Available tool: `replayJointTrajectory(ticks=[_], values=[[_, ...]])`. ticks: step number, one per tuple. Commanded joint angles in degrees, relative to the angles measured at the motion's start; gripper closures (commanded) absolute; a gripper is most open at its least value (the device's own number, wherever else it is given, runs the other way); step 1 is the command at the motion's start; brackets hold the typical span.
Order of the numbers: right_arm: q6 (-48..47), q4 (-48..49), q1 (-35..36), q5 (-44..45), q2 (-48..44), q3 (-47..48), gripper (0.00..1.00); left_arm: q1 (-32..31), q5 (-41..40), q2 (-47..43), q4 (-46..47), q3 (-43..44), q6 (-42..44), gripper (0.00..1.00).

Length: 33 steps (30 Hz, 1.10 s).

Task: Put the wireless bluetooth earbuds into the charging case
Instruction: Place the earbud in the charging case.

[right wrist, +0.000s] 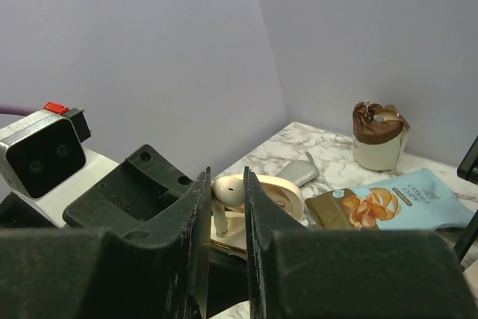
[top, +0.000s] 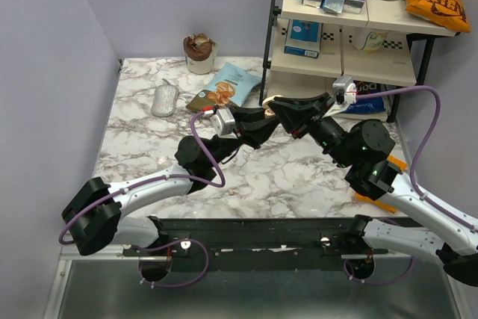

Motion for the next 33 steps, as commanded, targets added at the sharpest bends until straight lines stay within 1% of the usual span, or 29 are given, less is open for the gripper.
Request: replayJointTrajectory(ticks=[1,14,22,33], values=[[0.2,0.2,0.5,-2.5,0.9,0.9,0.99,0.1,2.8,-0.3,0.7,0.8,0.0,1.0],[0.5,0.5,0.5,-2.2,0.3,1.0,0.99,0.1,3.6,0.3,0.7,1.2,-0.4,1.0],[0.7,1.5,0.5,-1.4,-1.5,-0.9,0.99,0.2,1.5,-0.2,1.4,0.6,-0.5,1.0],[0.5,0.5,0.5,-0.3,-3.1,-3.4,0.99,0.2,1.6,-1.1,1.1,1.3,-0.2,1.0]])
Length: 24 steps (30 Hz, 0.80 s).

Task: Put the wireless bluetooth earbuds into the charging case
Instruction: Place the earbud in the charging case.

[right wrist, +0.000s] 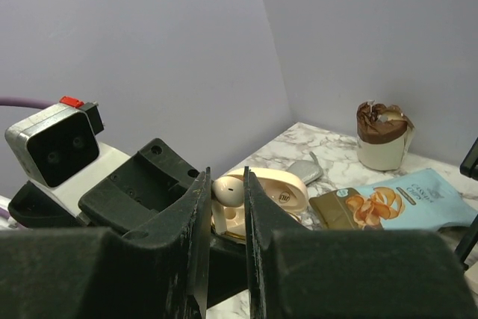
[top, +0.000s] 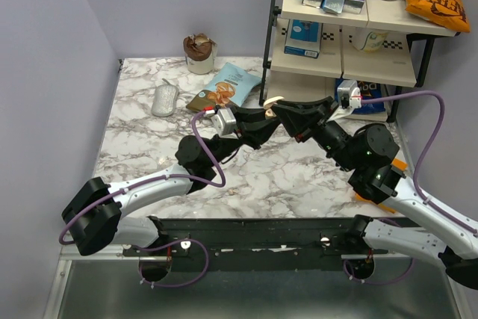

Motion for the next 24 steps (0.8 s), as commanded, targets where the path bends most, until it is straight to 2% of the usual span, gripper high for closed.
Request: replayJointTrajectory(ticks=[1,24], values=[[0.3,0.3,0.4,0.2,-1.0,-1.7,0.99,-0.1,0.8,-1.1,1.9,1.3,-0.3,1.0],[-1.6,2.7,0.5,3.2,0.1,1.9,0.99,-0.2,1.9,-0.9,0.6,-1.2,0.1,1.0]])
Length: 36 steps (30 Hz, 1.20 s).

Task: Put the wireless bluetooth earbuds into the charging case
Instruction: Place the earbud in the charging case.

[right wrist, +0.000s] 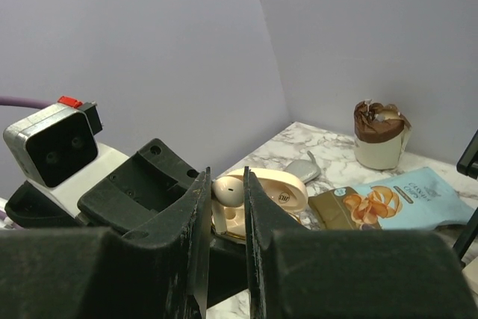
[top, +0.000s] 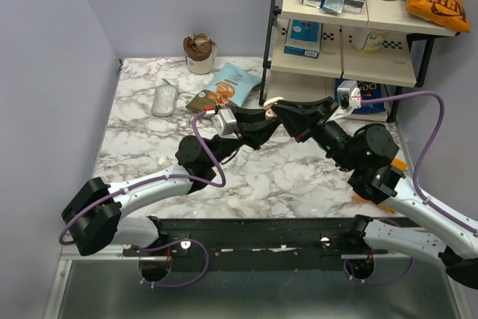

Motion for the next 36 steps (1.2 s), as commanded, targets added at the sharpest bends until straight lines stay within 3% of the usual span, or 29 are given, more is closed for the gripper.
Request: replayJointTrajectory(ticks=[1,36], values=[[-1.4,2.6,0.4,2.0,0.4,2.5,0.99,-0.1,1.9,-0.7,0.9,-1.0,0.1,1.0],[-1.1,0.0,0.4,3.1,-1.7,-3.8,0.99,-0.2,2.2,-1.8,0.5,0.8,0.6,1.0]])
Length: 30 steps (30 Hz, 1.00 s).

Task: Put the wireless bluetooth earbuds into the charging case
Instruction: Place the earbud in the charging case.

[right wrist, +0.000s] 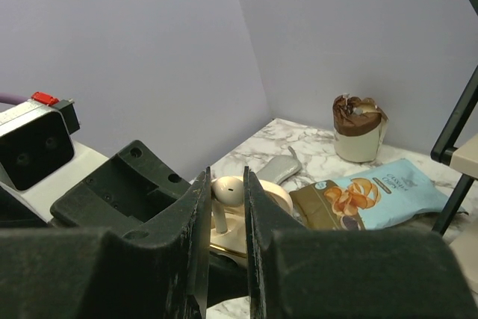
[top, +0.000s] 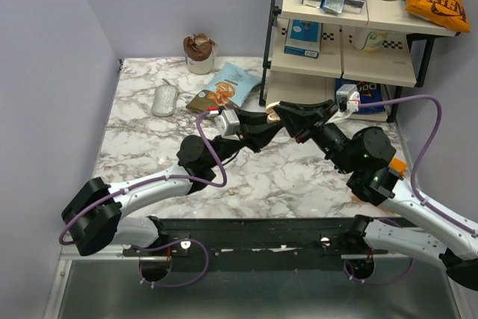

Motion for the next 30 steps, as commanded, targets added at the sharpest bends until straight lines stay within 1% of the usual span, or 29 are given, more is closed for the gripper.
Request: replayJointTrajectory(ticks=[1,19,30], values=[[0.5,-1.3,0.4,0.3,-1.4,-1.3,0.99,-0.2,0.3,-1.7,2.5,1.5,1.1,1.0],[1.1,-2.8,0.5,1.2,-3.1,-3.6,0.99,-0.2,-0.1,-2.3,2.6,1.9,1.5,1.0],[0.2,1.1,0.4,1.0,-2.3,-1.4,0.99,-0.2,1.0,-1.6,2.7,0.8,-0.1,1.0]])
